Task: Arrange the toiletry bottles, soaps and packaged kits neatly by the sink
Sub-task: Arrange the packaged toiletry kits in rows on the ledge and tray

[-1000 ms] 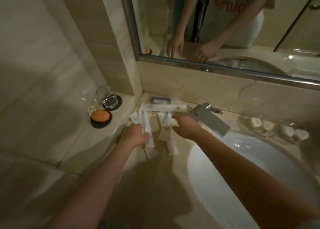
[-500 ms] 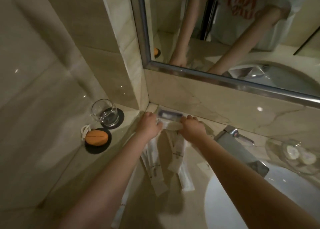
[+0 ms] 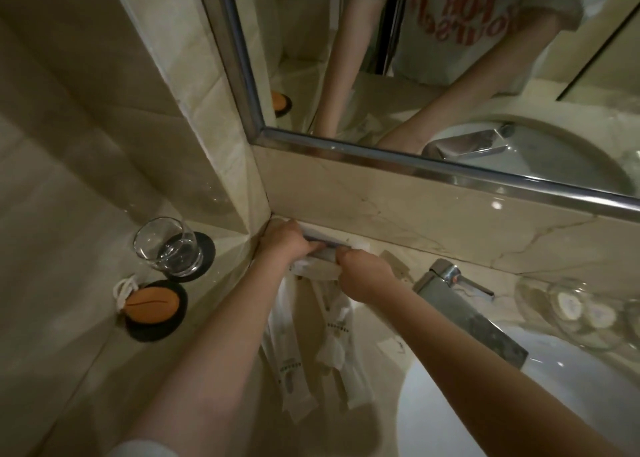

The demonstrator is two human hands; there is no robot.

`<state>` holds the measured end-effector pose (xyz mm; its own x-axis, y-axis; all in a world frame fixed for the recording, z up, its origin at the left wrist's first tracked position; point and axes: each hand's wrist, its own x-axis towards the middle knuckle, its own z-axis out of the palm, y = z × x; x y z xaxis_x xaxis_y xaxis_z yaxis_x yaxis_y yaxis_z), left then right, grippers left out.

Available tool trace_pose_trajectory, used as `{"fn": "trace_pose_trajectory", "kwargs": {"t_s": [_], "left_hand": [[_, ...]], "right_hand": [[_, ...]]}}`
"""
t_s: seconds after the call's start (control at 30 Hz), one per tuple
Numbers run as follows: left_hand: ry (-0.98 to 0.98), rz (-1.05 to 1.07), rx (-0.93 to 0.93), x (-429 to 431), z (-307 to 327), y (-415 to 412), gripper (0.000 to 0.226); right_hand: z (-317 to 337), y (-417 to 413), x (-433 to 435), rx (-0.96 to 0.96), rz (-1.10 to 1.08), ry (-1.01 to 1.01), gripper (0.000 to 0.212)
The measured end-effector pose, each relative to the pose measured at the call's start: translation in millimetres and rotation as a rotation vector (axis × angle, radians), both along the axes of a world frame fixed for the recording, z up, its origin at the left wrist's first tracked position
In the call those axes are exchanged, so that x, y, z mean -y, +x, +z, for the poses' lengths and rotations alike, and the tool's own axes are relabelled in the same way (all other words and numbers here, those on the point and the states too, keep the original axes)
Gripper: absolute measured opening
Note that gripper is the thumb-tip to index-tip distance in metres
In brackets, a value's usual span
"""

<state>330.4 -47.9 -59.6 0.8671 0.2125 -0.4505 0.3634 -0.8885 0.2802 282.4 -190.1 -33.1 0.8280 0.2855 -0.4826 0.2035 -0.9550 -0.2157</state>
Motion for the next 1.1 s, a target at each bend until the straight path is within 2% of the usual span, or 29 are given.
{"fn": "trace_pose_trajectory", "kwargs": {"t_s": [0.1,0.2,0.43,0.57,0.8,0.97,1.1], "left_hand": [[-0.12,0.043,-0.014,-1,1,1,0.063],[-0.285,0.136,0.012,-1,-1,0,0.063],[-0.658,0.244,0.236,2,39,-29,0.036],[-0.765,0.29,0.314,2,73,-58,0.03],[-0.93,0.348,0.458,14,127,-115,0.046],[-1.049,0.32,0.487,49,140,-159,0.027],[-1.173,0.292,0.452,89,140,-185,0.023]], "right_hand": [[-3,-3,2,0.005,0.003,0.019,0.033],[-4,-9,3,0.026,-0.004,0.061,0.032],[14,-23,7,0.079,-0.12,0.189,0.026],[35,-49,19,0.138,-0.168,0.275,0.022],[67,-117,57,0.211,-0.251,0.387,0.015],[80,-170,99,0.198,-0.36,0.506,0.013],[83,-210,142,0.226,-0.466,0.535,0.013]]}}
